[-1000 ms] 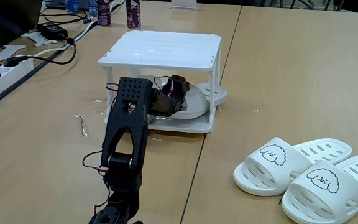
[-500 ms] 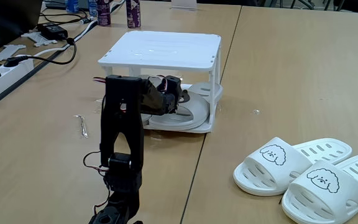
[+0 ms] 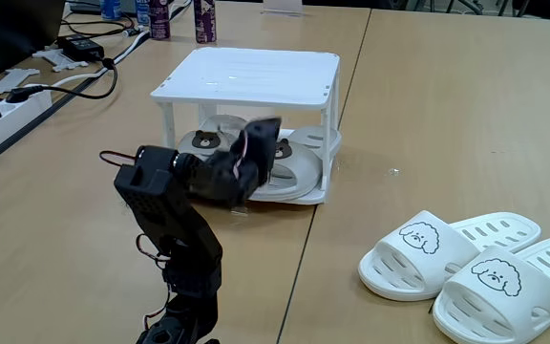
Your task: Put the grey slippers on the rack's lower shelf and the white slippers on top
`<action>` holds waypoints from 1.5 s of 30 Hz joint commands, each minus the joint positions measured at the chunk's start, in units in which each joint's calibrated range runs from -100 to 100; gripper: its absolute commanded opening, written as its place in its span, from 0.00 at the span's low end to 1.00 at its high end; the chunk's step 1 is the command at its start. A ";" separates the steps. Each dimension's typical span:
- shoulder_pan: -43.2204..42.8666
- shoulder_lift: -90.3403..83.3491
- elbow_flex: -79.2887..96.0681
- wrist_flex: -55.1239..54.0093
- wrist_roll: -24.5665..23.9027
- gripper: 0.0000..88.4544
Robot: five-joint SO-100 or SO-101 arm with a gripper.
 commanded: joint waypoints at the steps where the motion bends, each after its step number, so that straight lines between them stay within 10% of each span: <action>1: 2.28 1.62 9.76 -14.21 0.42 0.01; 17: 22.67 39.90 11.21 -40.61 0.42 0.01; 23: 30.40 46.38 0.74 -41.04 0.42 0.02; 30: 30.98 52.02 -12.34 -40.43 0.42 0.28; 45: 31.15 70.36 -50.14 -29.48 0.42 0.28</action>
